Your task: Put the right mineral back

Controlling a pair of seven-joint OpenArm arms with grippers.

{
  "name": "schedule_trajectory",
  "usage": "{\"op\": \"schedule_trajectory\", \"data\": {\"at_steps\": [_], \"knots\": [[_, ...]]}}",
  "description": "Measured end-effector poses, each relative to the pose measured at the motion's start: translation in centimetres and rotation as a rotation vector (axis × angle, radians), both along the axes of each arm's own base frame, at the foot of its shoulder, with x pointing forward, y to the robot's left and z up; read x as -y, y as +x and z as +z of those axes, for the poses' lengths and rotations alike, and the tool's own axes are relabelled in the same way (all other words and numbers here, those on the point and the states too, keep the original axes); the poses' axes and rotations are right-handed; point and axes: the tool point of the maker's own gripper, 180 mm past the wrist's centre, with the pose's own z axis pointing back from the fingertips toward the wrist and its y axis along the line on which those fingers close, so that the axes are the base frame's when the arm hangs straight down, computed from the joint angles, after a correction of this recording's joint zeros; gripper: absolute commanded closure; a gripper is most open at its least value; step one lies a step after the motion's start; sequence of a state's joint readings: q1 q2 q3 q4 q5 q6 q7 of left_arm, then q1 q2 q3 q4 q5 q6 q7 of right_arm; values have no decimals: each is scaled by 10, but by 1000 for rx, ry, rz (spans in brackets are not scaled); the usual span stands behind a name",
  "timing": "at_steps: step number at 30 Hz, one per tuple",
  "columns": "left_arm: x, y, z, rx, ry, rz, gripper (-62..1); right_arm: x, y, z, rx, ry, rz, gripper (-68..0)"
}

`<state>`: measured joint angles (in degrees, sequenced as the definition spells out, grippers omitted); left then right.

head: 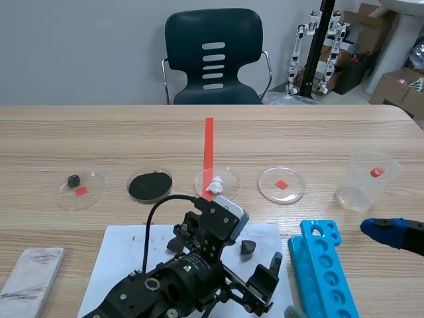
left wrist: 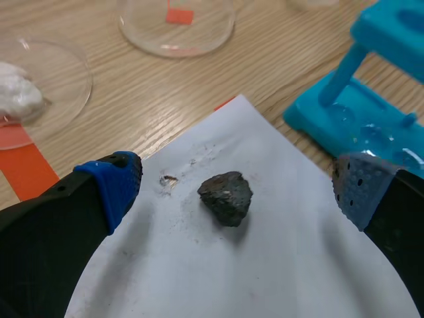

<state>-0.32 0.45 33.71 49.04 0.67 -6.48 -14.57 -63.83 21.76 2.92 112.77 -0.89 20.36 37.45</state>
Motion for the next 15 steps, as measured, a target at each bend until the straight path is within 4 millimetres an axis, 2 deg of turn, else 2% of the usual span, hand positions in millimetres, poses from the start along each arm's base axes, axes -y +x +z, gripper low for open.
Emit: {"op": "schedule_trajectory", "data": {"at_steps": [8,15], "knots": [[-16,-15,28,78,-32,-7,-602,0,0,0,0,0,0,-679],[-32,-28,37,106,-9,-29,-602,0,0,0,0,0,0,-679]]}}
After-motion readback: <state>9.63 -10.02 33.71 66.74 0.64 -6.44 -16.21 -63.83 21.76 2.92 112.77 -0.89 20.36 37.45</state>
